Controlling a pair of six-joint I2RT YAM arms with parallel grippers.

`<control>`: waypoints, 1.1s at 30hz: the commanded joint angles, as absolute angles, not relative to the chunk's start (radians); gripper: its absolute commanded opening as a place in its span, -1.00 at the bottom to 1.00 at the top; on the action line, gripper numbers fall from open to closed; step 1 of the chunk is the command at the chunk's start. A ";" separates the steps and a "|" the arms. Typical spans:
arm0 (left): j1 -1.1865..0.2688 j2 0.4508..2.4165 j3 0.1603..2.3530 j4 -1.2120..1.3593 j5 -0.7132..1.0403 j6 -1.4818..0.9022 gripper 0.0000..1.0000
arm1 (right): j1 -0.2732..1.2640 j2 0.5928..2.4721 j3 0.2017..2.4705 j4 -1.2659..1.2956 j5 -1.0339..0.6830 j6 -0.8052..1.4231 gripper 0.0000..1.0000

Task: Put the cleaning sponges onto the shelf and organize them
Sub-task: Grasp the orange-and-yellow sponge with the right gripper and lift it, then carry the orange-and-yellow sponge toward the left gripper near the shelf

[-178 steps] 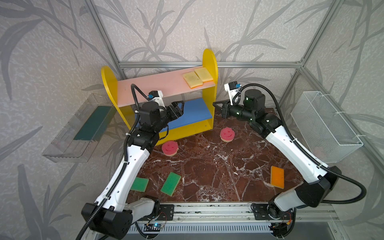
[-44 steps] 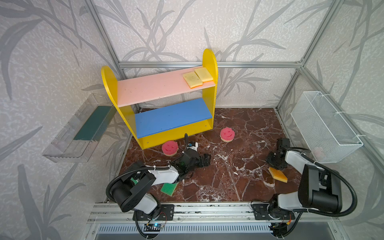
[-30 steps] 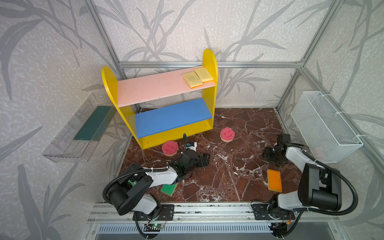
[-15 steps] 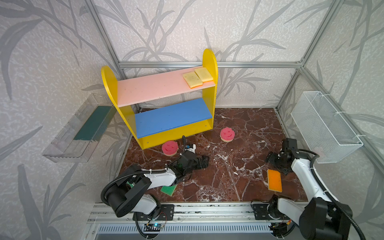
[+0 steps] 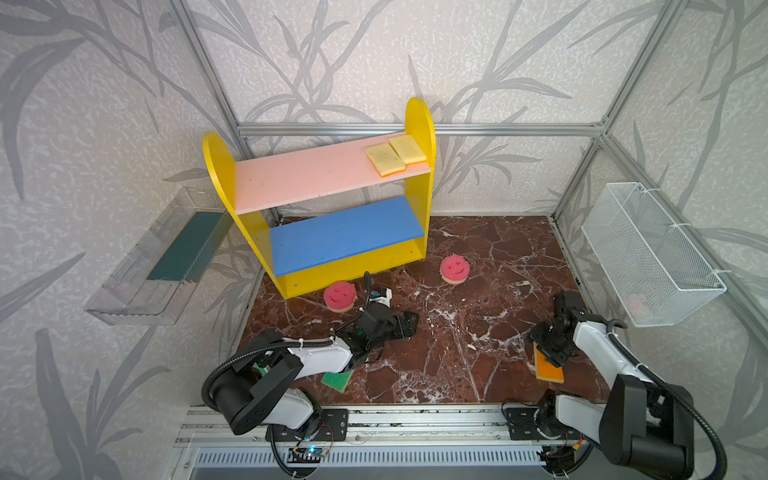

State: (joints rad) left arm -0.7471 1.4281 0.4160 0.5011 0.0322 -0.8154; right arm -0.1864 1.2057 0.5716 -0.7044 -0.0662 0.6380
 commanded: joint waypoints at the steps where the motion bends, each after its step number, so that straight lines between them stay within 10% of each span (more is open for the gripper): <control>1: -0.751 1.413 0.411 0.504 0.016 -0.818 0.98 | -0.129 1.272 0.575 -0.588 -0.149 0.614 0.04; 13: -0.718 1.321 0.408 0.411 -0.013 -0.804 0.98 | 0.246 1.617 0.837 -0.454 -0.211 0.707 0.03; 26: -0.686 1.156 0.443 0.198 -0.058 -0.757 0.99 | 0.421 1.713 1.207 -0.548 -0.353 0.410 0.99; 33: -0.632 1.148 0.471 0.174 0.014 -0.770 0.99 | 0.421 1.713 1.225 -0.716 -0.167 0.172 0.98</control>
State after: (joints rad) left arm -0.6495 1.1561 0.4362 0.2028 -0.0101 -0.7696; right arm 0.4236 1.7309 1.2411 -0.6033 -0.2539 0.3168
